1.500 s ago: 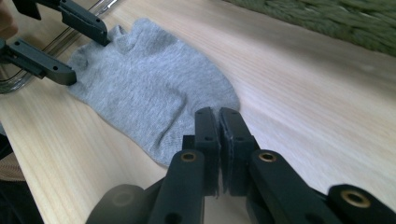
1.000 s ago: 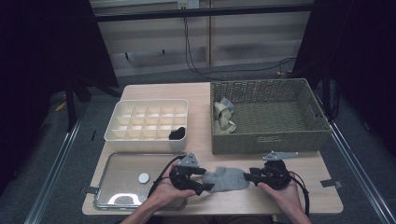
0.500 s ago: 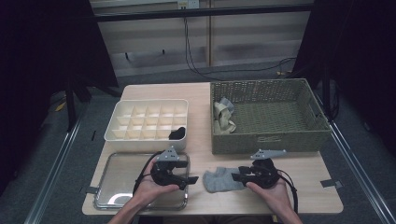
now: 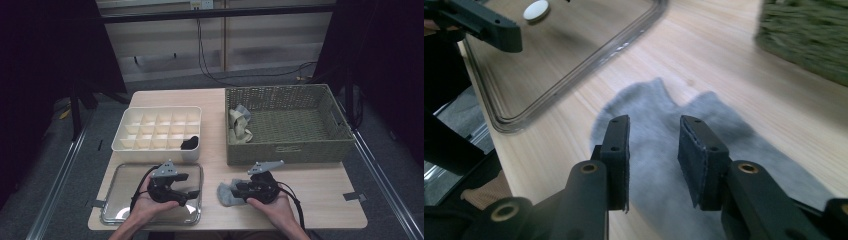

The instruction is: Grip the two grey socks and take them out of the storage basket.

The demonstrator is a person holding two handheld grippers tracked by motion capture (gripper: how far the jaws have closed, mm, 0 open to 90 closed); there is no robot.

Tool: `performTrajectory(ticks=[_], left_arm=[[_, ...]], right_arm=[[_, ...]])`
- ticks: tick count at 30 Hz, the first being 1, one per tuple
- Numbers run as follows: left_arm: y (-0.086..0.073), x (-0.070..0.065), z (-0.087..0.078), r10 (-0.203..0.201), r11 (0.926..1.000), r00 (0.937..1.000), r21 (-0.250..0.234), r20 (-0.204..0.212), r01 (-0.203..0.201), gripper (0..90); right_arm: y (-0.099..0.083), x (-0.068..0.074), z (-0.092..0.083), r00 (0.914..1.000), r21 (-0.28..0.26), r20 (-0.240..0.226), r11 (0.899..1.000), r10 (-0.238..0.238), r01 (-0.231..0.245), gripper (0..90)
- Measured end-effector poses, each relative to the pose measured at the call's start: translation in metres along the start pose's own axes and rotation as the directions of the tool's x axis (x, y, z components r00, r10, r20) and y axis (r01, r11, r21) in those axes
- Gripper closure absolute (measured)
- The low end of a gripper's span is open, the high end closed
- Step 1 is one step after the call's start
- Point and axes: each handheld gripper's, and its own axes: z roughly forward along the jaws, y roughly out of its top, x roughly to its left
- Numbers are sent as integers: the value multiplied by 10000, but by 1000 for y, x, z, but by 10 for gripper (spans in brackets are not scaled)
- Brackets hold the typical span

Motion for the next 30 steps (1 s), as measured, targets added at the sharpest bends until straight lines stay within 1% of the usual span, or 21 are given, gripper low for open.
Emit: performTrajectory(ticks=[1, 4, 5, 6, 8, 11, 12, 13, 14, 15, 19, 20, 21, 22, 23, 24, 25, 27, 28, 29, 30], left_arm=[[0, 1, -2, -20, 10000, 10000, -77, -65, 20, 220], [-1, 3, -6, -265, 9994, 9993, -241, -275, 258, 213], [-1, 3, -7, -281, 9993, 9990, -241, -342, 273, 207], [-2, 3, -8, -207, 9996, 9991, -217, -361, 200, 205], [-3, 3, -9, -201, 9994, 9991, -287, -370, 190, 204], [-4, 5, -11, -246, 9993, 9989, -294, -405, 234, 204], [-5, 6, -11, -268, 9992, 9986, -306, -451, 254, 203], [-5, 7, -11, -306, 9991, 9982, -308, -508, 290, 203], [-5, 7, -11, -333, 9990, 9982, -315, -501, 318, 203], [-5, 7, -12, -319, 9991, 9982, -277, -498, 306, 202], [-5, 8, -12, -277, 9992, 9980, -307, -569, 260, 202], [-5, 8, -12, -229, 9994, 9980, -264, -594, 214, 201], [-6, 8, -12, -283, 9992, 9981, -310, -555, 266, 200], [-6, 9, -12, -271, 9992, 9981, -297, -559, 255, 200], [-5, 8, -12, -278, 9994, 9978, -215, -602, 265, 200], [-6, 8, -11, -289, 9993, 9980, -259, -554, 275, 200], [-5, 7, -11, -290, 9993, 9979, -247, -581, 276, 200], [-6, 7, -10, -211, 9996, 9984, -197, -529, 200, 198], [-6, 6, -10, -195, 9997, 9983, -187, -546, 185, 198], [-6, 5, -10, -177, 9997, 9985, -170, -510, 169, 198], [-6, 5, -10, -157, 9997, 9986, -179, -502, 148, 198]], right_arm=[[1, 2, 2, 10000, 16, -57, 10000, -38, 38, 665], [6, 8, 9, 9995, 115, -237, 9998, -188, 191, 664], [9, 10, 12, 9991, 183, -294, 9994, -300, 305, 661], [11, 12, 16, 9987, 257, -343, 9989, -380, 389, 658], [14, 14, 21, 9978, 318, -409, 9981, -516, 529, 656], [17, 18, 29, 9965, 369, -560, 9973, -616, 637, 631], [18, 19, 31, 9959, 404, -555, 9964, -717, 740, 614], [18, 21, 34, 9949, 438, -472, 9949, -891, 912, 614], [17, 21, 36, 9944, 472, -483, 9942, -944, 967, 614], [17, 22, 38, 9946, 470, -575, 9949, -865, 893, 614], [13, 21, 44, 9953, 571, -535, 9948, -808, 838, 618], [13, 21, 44, 9954, 615, -458, 9943, -841, 869, 623], [12, 21, 45, 9950, 612, -461, 9939, -885, 913, 627], [11, 21, 46, 9950, 702, -378, 9930, -922, 946, 634], [10, 22, 46, 9950, 630, -393, 9935, -922, 945, 658], [9, 23, 46, 9940, 633, -227, 9921, -1069, 1081, 687], [9, 24, 47, 9939, 632, -149, 9919, -1092, 1099, 708], [9, 24, 47, 9945, 682, -56, 9922, -1043, 1044, 786], [9, 23, 47, 9942, 654, -76, 9921, -1072, 1075, 802], [9, 22, 47, 9948, 644, -146, 9928, -1006, 1013, 820], [9, 22, 47, 9950, 637, -115, 9929, -995, 1000, 833]])
